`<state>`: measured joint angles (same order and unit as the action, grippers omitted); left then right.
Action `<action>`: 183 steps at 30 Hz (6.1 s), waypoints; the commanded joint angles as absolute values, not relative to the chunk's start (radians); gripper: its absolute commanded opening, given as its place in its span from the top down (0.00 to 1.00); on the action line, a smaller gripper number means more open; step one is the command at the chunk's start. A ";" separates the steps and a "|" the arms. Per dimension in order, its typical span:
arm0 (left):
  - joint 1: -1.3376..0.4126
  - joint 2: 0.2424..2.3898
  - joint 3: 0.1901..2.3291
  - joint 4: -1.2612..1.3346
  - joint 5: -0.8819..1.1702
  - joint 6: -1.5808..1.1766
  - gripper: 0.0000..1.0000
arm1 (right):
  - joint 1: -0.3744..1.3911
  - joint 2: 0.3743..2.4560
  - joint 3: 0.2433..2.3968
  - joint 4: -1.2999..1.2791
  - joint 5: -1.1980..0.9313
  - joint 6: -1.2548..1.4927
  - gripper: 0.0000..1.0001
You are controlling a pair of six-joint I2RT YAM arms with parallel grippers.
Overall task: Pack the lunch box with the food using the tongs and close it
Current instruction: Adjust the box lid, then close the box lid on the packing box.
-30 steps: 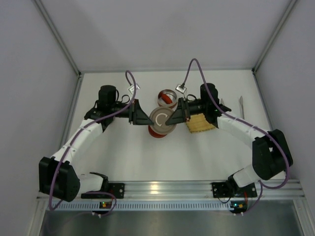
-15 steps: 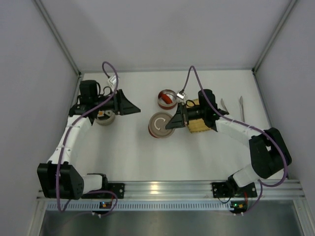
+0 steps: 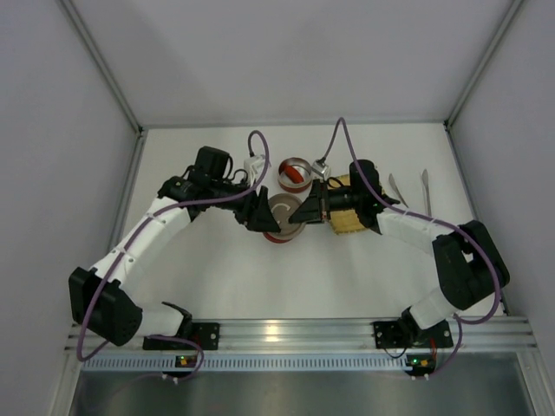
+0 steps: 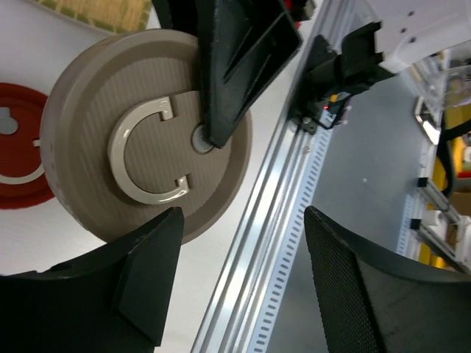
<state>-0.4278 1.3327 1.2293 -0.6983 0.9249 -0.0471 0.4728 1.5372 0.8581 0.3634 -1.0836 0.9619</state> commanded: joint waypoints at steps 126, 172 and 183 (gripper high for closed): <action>-0.778 1.396 1.390 -0.741 0.253 0.238 0.94 | 0.549 1.557 0.891 0.647 -1.132 1.144 1.00; 0.115 1.621 1.664 -1.109 0.159 0.006 1.00 | 0.063 1.361 1.146 -0.459 -0.808 0.158 0.01; 0.199 1.689 1.540 -0.911 0.146 -0.135 1.00 | 0.054 1.339 1.129 -0.439 -0.747 0.152 0.01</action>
